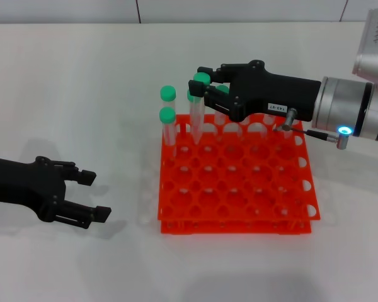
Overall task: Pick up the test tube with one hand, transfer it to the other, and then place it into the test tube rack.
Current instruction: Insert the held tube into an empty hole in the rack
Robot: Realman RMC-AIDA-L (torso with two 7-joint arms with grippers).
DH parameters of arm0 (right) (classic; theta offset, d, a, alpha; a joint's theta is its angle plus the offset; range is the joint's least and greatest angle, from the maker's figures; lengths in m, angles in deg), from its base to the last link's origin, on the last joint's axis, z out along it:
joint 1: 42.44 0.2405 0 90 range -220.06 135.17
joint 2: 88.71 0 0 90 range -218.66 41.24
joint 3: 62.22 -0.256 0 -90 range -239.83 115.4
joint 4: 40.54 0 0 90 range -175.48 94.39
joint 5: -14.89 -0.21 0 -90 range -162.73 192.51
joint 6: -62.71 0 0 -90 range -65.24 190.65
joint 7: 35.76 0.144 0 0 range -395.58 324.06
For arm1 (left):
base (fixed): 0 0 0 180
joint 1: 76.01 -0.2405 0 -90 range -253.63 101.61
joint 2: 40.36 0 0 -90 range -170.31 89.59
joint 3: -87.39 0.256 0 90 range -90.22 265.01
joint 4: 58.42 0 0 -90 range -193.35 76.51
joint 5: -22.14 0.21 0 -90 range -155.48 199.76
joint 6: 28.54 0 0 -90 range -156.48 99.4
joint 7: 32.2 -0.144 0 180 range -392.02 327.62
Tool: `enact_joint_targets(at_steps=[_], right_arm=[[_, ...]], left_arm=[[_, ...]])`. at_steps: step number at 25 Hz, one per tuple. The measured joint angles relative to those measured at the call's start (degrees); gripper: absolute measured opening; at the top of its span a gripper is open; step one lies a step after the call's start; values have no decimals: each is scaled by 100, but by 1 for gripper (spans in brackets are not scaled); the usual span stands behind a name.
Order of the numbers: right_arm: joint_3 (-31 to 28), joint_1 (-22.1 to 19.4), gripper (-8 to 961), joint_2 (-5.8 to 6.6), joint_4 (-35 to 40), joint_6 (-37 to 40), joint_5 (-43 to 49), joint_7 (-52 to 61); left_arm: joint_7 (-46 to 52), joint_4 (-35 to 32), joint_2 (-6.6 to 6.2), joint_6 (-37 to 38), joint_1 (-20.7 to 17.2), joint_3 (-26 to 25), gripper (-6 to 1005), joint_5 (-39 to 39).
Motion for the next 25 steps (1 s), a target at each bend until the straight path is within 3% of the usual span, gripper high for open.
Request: enact_joint_targets(at_steps=[25], right_arm=[[121,17,265,0,-120,-109,-66,-298]], left_arm=[[-61,4,0,1,16,9,887,41]])
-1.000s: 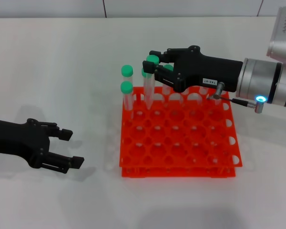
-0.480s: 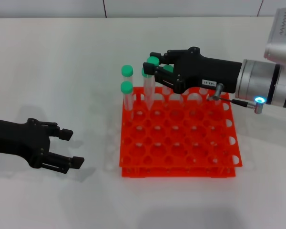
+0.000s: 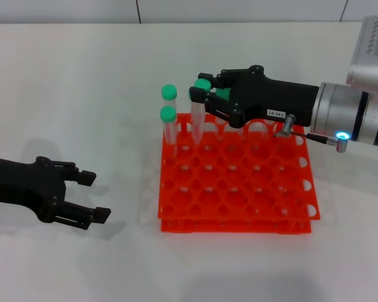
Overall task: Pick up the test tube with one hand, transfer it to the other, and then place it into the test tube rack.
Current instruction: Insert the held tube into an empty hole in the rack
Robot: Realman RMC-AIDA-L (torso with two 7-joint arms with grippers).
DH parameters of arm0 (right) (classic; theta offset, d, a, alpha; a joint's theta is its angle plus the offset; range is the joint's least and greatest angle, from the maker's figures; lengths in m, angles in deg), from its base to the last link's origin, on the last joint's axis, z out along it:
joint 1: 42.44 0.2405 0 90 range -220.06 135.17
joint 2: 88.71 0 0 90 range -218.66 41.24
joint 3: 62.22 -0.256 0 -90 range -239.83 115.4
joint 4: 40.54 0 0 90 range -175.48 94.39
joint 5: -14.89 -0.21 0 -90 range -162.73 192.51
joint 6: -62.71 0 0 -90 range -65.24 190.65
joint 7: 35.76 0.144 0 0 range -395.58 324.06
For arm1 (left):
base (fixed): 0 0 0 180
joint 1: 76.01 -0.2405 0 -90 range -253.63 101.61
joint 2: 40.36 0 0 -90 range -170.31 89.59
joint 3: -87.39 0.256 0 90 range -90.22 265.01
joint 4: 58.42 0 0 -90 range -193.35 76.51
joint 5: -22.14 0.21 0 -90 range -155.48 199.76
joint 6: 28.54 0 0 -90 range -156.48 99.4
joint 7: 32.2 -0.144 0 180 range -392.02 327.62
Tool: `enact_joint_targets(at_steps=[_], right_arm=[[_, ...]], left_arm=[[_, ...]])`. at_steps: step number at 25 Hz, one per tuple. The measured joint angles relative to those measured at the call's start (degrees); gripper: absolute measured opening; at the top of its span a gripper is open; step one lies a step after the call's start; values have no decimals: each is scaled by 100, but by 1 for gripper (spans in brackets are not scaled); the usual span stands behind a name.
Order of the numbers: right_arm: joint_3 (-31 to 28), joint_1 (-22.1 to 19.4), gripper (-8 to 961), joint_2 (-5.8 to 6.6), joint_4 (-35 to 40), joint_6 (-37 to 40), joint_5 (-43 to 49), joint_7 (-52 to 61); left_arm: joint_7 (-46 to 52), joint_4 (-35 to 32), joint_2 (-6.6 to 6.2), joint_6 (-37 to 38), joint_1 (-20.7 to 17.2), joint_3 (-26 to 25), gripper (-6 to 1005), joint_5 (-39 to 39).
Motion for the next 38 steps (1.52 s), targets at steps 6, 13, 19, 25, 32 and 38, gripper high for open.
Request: enact_joint_targets(at_steps=[6,13,19,25,32,38], right_arm=[[12,6,265,0,-38,0,-4,-15],[72,10,265,0,-92,-7,-69,-18],[132,14,265,0,-113,-11,-73,-18],[143,23,265,0,-181,-20,-83,-57],[151,24,265,0,-200,-20,-85,-69],[151,23,266,0,-240,-18,-85,-80]], left_arm=[[-1,0,0,0,-2,0,886,0],[-8,-1,0,-6,-6,0,886,0],[-10,-1,6,-9,-10,0,886,1],[-35,49,9,-10,-7,0,886,0],[-60,68,9,-10,7,0,886,-1],[-61,70,8,-11,8,0,886,-4]])
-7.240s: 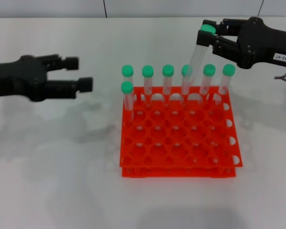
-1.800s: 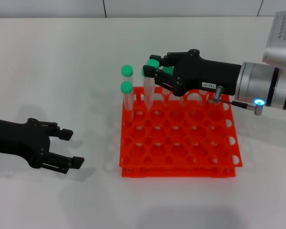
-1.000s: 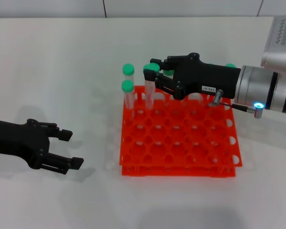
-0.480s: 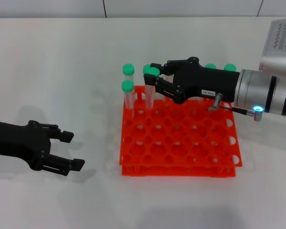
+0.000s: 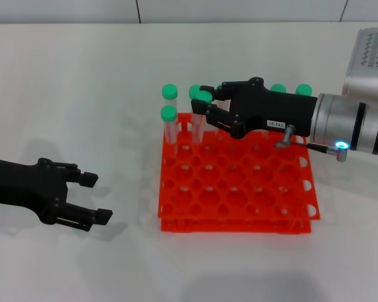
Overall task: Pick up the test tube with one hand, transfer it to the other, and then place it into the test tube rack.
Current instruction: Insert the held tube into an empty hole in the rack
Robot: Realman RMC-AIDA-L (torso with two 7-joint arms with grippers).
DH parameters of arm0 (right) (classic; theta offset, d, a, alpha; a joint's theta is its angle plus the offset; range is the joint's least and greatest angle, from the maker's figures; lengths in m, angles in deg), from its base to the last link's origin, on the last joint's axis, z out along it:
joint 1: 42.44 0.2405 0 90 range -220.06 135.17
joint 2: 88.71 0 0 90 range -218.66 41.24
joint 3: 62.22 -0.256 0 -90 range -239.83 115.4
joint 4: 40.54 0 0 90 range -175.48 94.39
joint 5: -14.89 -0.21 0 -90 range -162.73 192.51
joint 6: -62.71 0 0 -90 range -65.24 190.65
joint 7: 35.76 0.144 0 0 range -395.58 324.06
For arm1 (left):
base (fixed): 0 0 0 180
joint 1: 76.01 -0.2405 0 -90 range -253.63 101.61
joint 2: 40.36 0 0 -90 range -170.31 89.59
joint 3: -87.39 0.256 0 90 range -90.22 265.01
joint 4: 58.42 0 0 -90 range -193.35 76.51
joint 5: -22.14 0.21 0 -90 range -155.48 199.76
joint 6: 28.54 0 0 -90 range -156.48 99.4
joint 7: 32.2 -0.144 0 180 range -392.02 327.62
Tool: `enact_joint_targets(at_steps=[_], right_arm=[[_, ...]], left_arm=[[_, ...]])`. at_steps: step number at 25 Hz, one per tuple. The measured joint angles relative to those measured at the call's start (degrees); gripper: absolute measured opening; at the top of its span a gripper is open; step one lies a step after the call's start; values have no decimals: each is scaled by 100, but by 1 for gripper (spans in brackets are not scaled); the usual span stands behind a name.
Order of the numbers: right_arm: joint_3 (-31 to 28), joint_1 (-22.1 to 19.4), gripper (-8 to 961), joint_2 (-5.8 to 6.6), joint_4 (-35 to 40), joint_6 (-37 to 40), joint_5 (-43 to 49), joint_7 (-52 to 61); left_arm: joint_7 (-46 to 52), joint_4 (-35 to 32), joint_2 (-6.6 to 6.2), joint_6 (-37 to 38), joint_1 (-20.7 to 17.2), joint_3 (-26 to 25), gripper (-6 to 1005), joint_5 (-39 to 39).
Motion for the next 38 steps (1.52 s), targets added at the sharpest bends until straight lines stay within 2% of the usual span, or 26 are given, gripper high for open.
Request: enact_joint_targets(at_steps=[38], right_arm=[[158,18,273,0,-16,-62,13,51]], left_arm=[[0,0,0,-7,-6,-18,886,-5]])
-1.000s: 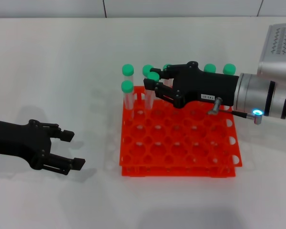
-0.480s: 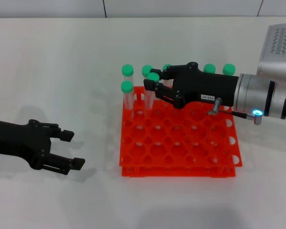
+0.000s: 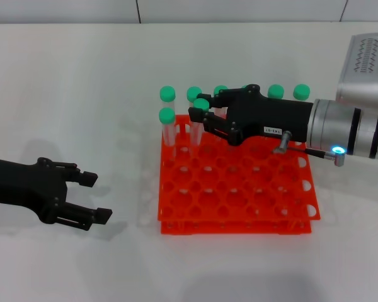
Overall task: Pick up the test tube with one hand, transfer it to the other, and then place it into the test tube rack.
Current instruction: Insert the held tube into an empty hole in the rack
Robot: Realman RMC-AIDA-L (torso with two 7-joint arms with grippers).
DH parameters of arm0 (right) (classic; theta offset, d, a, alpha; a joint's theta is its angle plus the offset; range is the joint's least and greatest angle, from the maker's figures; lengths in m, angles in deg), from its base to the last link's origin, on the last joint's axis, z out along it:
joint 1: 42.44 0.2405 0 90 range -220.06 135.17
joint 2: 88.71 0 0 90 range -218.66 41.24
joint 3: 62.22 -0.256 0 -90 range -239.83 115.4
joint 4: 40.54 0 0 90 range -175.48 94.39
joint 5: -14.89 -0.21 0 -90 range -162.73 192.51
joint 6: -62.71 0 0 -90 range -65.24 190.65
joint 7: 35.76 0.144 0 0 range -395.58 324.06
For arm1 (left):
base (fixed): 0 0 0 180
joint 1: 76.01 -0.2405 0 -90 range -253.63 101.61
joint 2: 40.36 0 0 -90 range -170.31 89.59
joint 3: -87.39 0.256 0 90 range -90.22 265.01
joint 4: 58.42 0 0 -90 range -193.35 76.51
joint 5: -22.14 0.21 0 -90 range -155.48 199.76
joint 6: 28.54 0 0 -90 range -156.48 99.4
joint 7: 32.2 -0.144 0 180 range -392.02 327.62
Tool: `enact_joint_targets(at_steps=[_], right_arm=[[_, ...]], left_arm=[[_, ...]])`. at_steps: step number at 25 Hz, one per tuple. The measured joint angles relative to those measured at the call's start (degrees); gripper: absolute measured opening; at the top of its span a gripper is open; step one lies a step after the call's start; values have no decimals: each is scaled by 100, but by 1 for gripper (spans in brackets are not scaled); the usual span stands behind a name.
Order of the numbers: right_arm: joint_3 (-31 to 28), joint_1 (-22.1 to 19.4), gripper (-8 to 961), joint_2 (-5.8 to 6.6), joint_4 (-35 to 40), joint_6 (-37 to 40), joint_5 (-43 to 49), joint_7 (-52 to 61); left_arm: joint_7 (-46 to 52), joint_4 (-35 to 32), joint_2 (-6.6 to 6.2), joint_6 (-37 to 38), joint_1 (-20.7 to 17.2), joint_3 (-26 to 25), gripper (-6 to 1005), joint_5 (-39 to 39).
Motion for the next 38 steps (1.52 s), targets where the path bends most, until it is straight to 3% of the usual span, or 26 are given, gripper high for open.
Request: enact_joint_targets(at_steps=[38], right_arm=[[-1,-4,279,9,-30,43,-1,-3]], left_arm=[[-4,0,0,-54,6,9,886,-21]])
